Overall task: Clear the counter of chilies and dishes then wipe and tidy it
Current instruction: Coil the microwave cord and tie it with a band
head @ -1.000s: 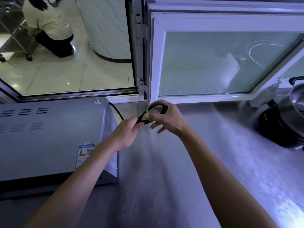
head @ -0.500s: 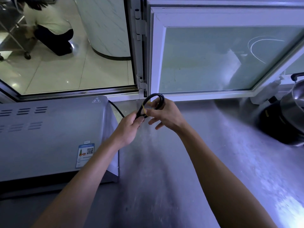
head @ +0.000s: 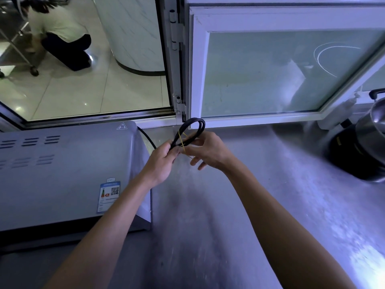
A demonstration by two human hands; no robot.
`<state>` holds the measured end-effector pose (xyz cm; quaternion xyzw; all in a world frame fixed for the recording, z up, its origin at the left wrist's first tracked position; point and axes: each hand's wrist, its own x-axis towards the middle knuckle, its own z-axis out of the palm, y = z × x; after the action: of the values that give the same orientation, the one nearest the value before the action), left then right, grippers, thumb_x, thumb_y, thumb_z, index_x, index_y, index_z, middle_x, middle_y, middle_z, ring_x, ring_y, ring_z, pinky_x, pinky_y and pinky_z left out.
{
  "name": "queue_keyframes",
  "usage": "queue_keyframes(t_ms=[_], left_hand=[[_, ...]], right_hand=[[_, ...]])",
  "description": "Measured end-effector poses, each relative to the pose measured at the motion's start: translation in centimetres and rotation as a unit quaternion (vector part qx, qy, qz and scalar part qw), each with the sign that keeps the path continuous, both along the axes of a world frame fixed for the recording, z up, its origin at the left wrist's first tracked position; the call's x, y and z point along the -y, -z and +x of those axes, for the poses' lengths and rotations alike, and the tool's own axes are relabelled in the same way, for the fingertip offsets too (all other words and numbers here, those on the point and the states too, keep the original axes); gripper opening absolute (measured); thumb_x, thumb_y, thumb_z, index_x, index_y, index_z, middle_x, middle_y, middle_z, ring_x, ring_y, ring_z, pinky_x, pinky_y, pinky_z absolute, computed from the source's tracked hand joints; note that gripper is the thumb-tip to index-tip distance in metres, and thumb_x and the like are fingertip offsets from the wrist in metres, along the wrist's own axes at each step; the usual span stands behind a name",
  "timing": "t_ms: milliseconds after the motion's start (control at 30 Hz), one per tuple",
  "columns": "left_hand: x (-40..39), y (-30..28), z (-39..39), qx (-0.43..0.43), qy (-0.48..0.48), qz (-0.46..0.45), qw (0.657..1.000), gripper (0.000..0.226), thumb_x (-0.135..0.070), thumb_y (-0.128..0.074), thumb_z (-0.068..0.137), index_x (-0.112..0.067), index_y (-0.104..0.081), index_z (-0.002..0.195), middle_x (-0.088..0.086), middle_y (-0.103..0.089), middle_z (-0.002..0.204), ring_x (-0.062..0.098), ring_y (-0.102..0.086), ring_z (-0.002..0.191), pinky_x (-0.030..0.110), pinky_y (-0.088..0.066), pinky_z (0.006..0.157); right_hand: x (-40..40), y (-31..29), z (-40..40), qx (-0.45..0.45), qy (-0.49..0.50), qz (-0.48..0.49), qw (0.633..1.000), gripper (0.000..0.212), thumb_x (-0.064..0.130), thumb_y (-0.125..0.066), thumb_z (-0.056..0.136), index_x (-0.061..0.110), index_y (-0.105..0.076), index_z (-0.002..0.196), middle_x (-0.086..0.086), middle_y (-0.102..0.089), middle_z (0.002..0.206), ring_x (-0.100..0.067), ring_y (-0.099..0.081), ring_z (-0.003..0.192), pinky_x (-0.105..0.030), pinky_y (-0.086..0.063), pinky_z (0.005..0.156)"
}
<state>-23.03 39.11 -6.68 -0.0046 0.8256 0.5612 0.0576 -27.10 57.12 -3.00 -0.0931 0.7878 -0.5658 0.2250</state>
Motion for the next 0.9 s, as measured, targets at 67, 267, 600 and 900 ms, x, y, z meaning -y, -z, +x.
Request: queue_keyframes(t_ms=[67, 267, 600, 900], left_hand=[[0.1, 0.1, -0.2, 0.005, -0.004, 0.013, 1.000, 0.027, -0.036, -0.045, 0.105, -0.038, -0.055, 0.080, -0.001, -0.042, 0.070, 0.005, -0.033, 0.049, 0.030, -0.030, 0.050], [0.7, 0.5, -0.7, 0.002, -0.023, 0.016, 1.000, 0.026, -0.034, -0.044, 0.102, -0.014, -0.052, 0.087, 0.000, -0.045, 0.070, 0.012, -0.040, 0.060, 0.031, -0.036, 0.052], [0.9, 1.0, -1.0, 0.006, -0.021, 0.036, 0.999, 0.027, -0.036, -0.046, 0.101, -0.017, -0.053, 0.085, -0.004, -0.048, 0.071, 0.015, -0.043, 0.068, 0.035, -0.036, 0.064], [0.7, 1.2, -1.3, 0.003, -0.025, 0.062, 0.998, 0.027, -0.040, -0.045, 0.094, -0.017, -0.053, 0.083, -0.006, -0.046, 0.068, 0.018, -0.041, 0.068, 0.035, -0.035, 0.067]], right_hand=[[0.0, -0.1, 0.0, -0.003, -0.001, -0.005, 1.000, 0.033, 0.042, -0.081, 0.076, 0.022, -0.067, 0.099, 0.007, -0.076, 0.087, -0.025, -0.074, 0.064, -0.037, -0.059, 0.052], [-0.9, 0.5, -0.2, 0.008, 0.003, 0.009, 1.000, 0.027, 0.024, -0.076, 0.083, 0.020, -0.067, 0.108, 0.011, -0.074, 0.102, -0.025, -0.073, 0.063, -0.035, -0.057, 0.050], [0.2, 1.0, 0.8, -0.025, 0.029, 0.004, 0.999, 0.018, 0.016, -0.070, 0.082, 0.018, -0.069, 0.100, 0.008, -0.075, 0.099, -0.022, -0.072, 0.059, -0.033, -0.055, 0.045], [-0.2, 2.0, 1.1, -0.032, 0.013, 0.053, 0.998, 0.016, 0.021, -0.078, 0.082, 0.017, -0.068, 0.093, 0.007, -0.074, 0.095, -0.021, -0.072, 0.057, -0.035, -0.058, 0.046]])
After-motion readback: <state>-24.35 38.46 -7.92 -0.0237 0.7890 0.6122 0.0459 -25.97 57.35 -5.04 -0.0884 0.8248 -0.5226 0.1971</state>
